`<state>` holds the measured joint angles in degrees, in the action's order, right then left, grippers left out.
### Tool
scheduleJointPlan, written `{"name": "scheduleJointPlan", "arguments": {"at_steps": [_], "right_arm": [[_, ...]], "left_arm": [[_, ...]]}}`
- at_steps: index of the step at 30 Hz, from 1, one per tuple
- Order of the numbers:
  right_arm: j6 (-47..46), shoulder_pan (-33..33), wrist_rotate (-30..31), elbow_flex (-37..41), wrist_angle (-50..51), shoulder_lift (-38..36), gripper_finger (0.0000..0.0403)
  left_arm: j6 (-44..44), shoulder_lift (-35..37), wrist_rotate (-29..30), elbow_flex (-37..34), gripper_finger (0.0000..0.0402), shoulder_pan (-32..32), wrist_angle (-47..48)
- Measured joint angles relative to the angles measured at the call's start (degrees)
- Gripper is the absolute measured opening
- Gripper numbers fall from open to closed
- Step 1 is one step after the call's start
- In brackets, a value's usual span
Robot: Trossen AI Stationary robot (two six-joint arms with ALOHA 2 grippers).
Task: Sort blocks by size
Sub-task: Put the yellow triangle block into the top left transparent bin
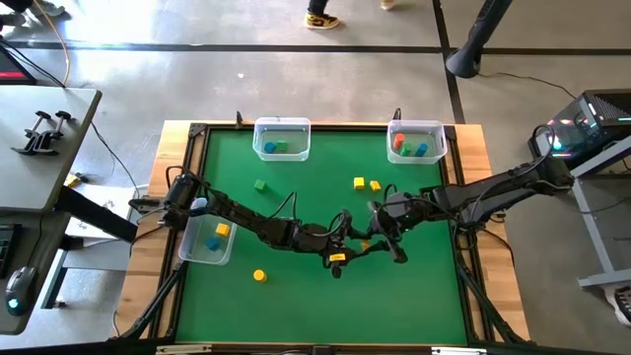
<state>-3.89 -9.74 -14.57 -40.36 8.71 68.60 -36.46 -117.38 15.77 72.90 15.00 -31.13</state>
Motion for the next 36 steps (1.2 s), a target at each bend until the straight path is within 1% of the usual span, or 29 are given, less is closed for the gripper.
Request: {"name": "scheduleJointPlan", "arguments": {"at_steps": [4, 8, 11, 18, 20, 21, 24, 25, 26, 28, 30, 33, 35, 36], "right_arm": [[-2.5, 0.0, 0.6, 0.0, 0.6, 0.0, 0.0176], [-3.5, 0.0, 1.0, -0.1, 2.3, -0.2, 0.0206], [-4.3, 0.0, 2.6, -0.1, 6.1, -1.3, 0.0224], [-10.9, -0.5, 14.3, -0.1, 16.8, -4.8, 0.0227], [-12.9, -1.3, 17.7, -0.1, 18.4, -5.0, 0.0227], [-13.6, -2.0, 19.3, -0.1, 18.9, -4.9, 0.0227], [-14.2, -4.1, 23.4, -0.1, 19.6, -4.6, 0.0227], [-14.2, -4.9, 24.4, -0.1, 19.6, -4.5, 0.0227], [-14.3, -5.6, 25.5, -0.1, 19.5, -4.5, 0.0227], [-14.9, -7.1, 27.9, -0.1, 19.5, -4.5, 0.0227], [-16.0, -8.5, 30.1, -0.1, 19.5, -4.5, 0.0227], [-17.1, -10.4, 32.9, -0.1, 19.4, -4.5, 0.0227], [-17.1, -11.6, 34.2, -0.1, 19.2, -4.4, 0.0227], [-17.1, -12.0, 34.8, -0.1, 18.9, -4.4, 0.0227]], "left_arm": [[0.3, 0.0, 0.2, 0.0, 0.0166, 0.0, 0.4], [0.3, 0.0, 0.4, -0.1, 0.0161, 0.1, 1.3], [1.3, 0.0, 1.3, -0.1, 0.0159, 0.2, 2.0], [2.9, 0.0, 4.2, 0.0, 0.0159, 0.7, 2.9], [3.6, 0.0, 7.3, 0.0, 0.0160, 1.0, 3.8], [4.7, 0.0, 10.4, 0.0, 0.0160, 1.3, 4.4], [8.9, 0.9, 23.6, 0.0, 0.0160, 2.1, 7.0], [10.5, 1.6, 27.3, -0.1, 0.0160, 2.4, 8.9], [12.6, 2.7, 29.8, 0.0, 0.0160, 2.4, 11.5], [19.6, 5.1, 31.1, 0.0, 0.0160, 2.2, 21.2], [29.5, 7.5, 30.1, 0.0, 0.0161, 1.7, 33.1], [45.5, 10.9, 26.5, 0.0, 0.0168, 0.2, 51.8], [54.6, 12.4, 25.3, -0.8, 0.0179, -1.1, 60.3], [57.3, 13.0, 24.8, -1.9, 0.0185, -1.7, 62.4]]}}
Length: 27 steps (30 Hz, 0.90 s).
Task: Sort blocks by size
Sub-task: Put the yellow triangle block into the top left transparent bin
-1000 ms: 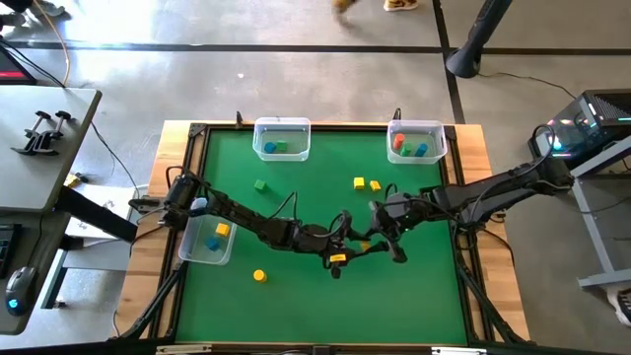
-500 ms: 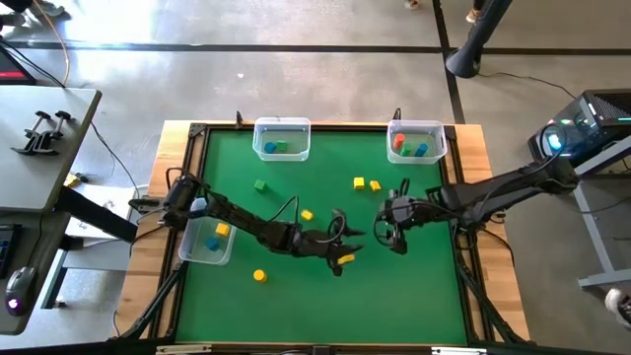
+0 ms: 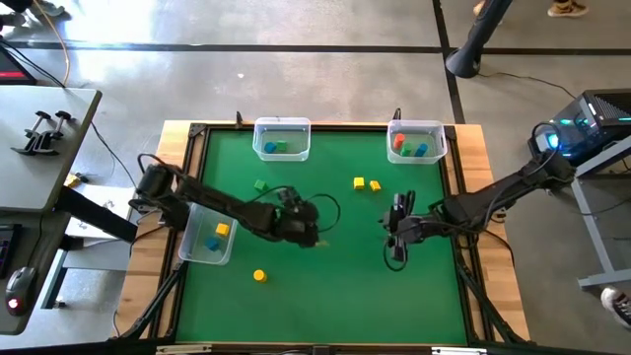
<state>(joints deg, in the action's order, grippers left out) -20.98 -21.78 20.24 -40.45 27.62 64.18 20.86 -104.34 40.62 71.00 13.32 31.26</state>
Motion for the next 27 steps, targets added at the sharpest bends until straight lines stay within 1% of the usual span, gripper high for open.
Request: {"name": "scheduleJointPlan", "arguments": {"at_steps": [3, 5, 8, 10, 12, 14, 16, 20, 22, 27], "right_arm": [[-0.2, -1.2, 2.0, 0.0, -0.5, 0.0, 0.0227], [-0.2, -1.8, 2.5, 0.0, -1.1, 0.0, 0.0227], [-0.1, -2.6, 3.4, 0.0, -1.7, 0.0, 0.0227], [0.0, -3.0, 3.6, 0.0, -1.5, 0.0, 0.0227], [0.0, -3.1, 3.6, 0.0, -1.6, 0.0, 0.0227], [0.0, -3.1, 3.6, 0.0, -1.6, 0.0, 0.0227], [0.0, -3.1, 3.6, 0.0, -1.7, 0.0, 0.0227], [0.0, -3.1, 3.7, 0.0, -1.8, 0.0, 0.0227], [0.0, -3.1, 3.7, 0.0, -1.9, 0.0, 0.0227], [0.0, -3.1, 3.7, 0.0, -2.8, 0.0, 0.0227]], "left_arm": [[1.4, 0.8, -2.1, -4.6, 0.0209, -1.1, -0.1], [1.4, 0.9, -3.9, -7.6, 0.0226, -1.9, -1.9], [-0.2, 0.9, -6.3, -11.8, 0.0247, -3.1, -6.2], [-3.3, 0.9, -7.4, -14.4, 0.0254, -3.7, -12.7], [-7.1, 0.9, -8.5, -16.7, 0.0255, -4.3, -19.1], [-9.3, 0.9, -10.8, -18.5, 0.0255, -5.2, -23.5], [-10.1, 0.9, -11.9, -19.7, 0.0255, -6.4, -25.2], [-10.5, 0.9, -11.9, -21.1, 0.0255, -7.8, -25.4], [-10.9, 0.9, -13.5, -22.0, 0.0253, -8.5, -26.5], [-11.6, 1.1, -17.9, -24.6, 0.0226, -9.4, -32.8]]}}
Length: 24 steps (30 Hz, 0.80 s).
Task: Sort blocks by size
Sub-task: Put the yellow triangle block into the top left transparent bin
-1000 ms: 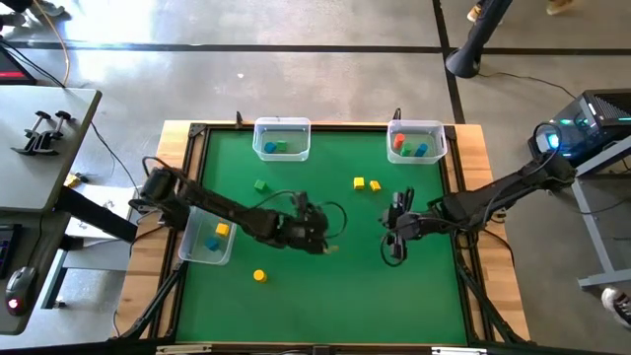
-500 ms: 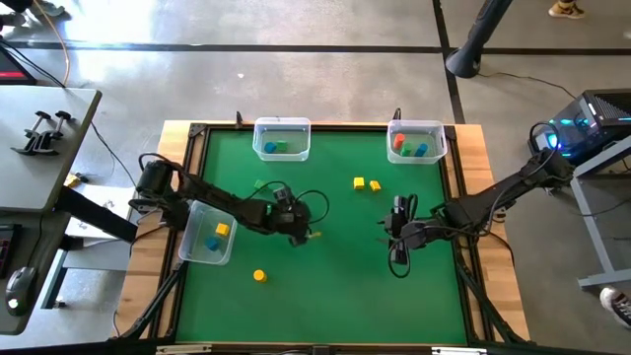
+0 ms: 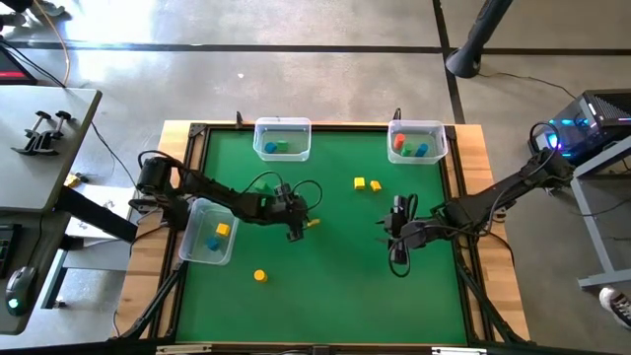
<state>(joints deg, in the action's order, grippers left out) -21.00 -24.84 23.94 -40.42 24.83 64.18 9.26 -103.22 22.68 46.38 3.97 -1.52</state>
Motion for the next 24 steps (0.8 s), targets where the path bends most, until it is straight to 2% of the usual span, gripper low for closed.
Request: {"name": "scheduleJointPlan", "arguments": {"at_steps": [10, 15, 20, 24], "right_arm": [[0.5, -0.4, 0.2, 0.0, -3.5, 1.5, 0.0227], [1.8, -3.1, 0.2, 0.0, -4.3, 4.3, 0.0227], [1.9, -9.1, 1.5, 0.0, -7.4, 4.5, 0.0227], [0.5, -14.0, 8.1, 0.0, -9.3, 4.5, 0.0227]], "left_arm": [[-1.6, 0.0, -3.5, -1.9, 0.0105, 0.0, -3.0], [-1.8, 0.1, -3.6, -1.8, 0.0049, 0.1, -3.2], [-3.8, 1.1, -4.5, 1.0, 0.0037, 0.9, 0.8], [-5.4, 3.3, -2.1, 6.9, 0.0038, 1.9, 9.3]]}}
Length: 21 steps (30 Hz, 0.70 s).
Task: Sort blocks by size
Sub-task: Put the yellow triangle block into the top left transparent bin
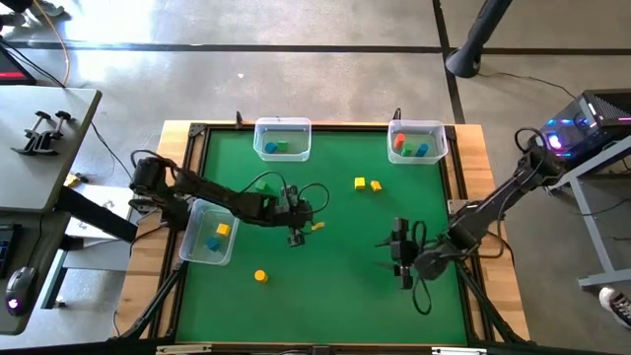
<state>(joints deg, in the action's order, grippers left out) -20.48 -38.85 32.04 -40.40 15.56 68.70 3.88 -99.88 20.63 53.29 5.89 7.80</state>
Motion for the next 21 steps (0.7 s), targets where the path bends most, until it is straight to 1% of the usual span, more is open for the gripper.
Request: {"name": "scheduleJointPlan", "arguments": {"at_steps": [2, 5, 7, 9, 12, 16, 18, 21], "right_arm": [[-1.8, -1.7, 4.2, 0.0, -0.1, 0.1, 0.0226], [-3.9, -3.3, 9.6, 0.0, 0.0, 0.8, 0.0226], [-4.5, -3.9, 11.3, 0.0, 0.0, 1.8, 0.0227], [-5.0, -4.0, 11.4, 0.0, 0.0, 3.3, 0.0227], [-5.1, -4.0, 11.3, 0.0, -1.6, 6.1, 0.0227], [-5.1, -3.9, 11.2, 0.0, -4.3, 9.9, 0.0227], [-6.0, -3.9, 11.2, 0.0, -4.3, 10.6, 0.0227], [-7.0, -3.9, 11.2, 0.0, -4.0, 10.5, 0.0227]], "left_arm": [[-1.0, 1.2, 4.4, 4.0, 0.0037, 0.7, 3.7], [-3.2, 1.6, 12.4, 10.0, 0.0036, 1.9, 10.5], [-4.1, 1.7, 16.6, 14.2, 0.0036, 2.1, 14.3], [-4.2, 2.0, 18.8, 18.4, 0.0035, 1.1, 17.5], [-4.2, 1.9, 19.4, 23.5, 0.0035, -2.1, 22.2], [-4.2, 2.0, 17.7, 27.2, 0.0035, -9.1, 24.3], [-4.2, 2.0, 15.1, 27.2, 0.0035, -13.9, 24.6], [-3.8, 1.1, 6.8, 27.2, 0.0035, -21.8, 24.9]]}}
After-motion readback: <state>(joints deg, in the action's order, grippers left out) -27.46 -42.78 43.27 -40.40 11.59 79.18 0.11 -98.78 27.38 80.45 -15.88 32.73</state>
